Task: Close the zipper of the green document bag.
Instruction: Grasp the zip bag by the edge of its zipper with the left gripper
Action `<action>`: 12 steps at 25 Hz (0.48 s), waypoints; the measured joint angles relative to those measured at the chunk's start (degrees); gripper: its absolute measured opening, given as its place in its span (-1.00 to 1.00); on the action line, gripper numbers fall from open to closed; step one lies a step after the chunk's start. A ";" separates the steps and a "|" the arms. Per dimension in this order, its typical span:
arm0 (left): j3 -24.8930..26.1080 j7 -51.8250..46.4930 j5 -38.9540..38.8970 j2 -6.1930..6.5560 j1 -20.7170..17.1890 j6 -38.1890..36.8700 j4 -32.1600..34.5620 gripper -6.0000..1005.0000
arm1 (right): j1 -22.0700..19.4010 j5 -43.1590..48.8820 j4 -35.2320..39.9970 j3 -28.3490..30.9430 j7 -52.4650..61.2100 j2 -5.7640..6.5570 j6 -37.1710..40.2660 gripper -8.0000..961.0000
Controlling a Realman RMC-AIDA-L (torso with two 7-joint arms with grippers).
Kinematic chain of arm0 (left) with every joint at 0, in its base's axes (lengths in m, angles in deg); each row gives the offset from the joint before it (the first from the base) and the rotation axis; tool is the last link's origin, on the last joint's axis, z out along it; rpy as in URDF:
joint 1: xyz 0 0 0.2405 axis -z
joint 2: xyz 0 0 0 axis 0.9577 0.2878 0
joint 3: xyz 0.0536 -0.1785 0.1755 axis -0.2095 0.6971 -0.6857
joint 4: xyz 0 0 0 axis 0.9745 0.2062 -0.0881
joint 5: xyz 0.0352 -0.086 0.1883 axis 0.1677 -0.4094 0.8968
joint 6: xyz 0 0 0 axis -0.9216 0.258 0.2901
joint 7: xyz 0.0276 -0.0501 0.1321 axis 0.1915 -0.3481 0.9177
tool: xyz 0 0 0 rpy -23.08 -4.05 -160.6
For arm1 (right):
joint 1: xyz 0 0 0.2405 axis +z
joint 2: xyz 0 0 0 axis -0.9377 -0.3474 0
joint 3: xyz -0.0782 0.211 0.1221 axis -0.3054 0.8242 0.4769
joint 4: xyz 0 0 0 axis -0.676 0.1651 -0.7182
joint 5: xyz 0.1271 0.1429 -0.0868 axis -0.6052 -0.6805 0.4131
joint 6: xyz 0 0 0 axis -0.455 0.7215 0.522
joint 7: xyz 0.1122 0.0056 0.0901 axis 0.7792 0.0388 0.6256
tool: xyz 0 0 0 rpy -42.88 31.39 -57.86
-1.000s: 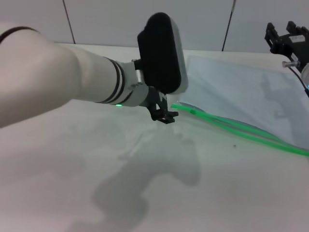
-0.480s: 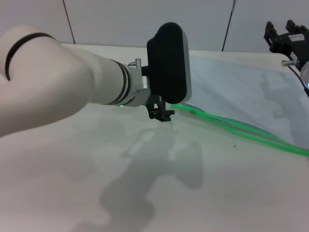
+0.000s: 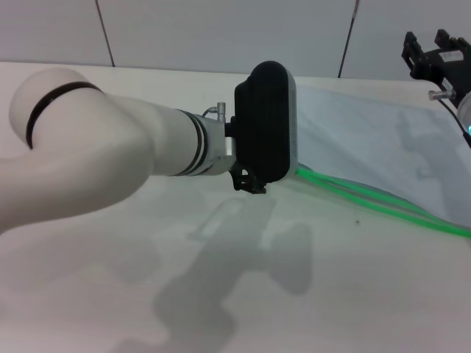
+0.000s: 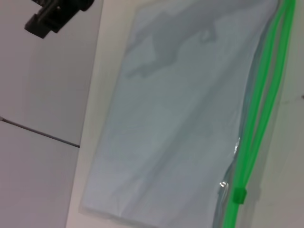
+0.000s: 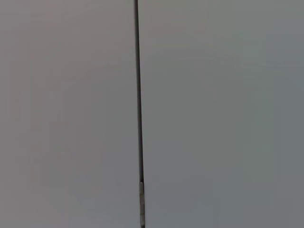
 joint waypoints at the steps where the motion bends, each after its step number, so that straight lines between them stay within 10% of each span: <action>1: -0.16 0.14 0.14 0.00 0.02 0.28 -0.34 0.65 | 0.02 0.00 0.00 0.00 0.00 0.00 0.00 0.12; 12: -2.10 0.73 1.97 -0.07 0.97 6.62 -5.45 0.65 | 0.13 0.00 -0.01 -0.06 -0.10 0.00 0.00 0.12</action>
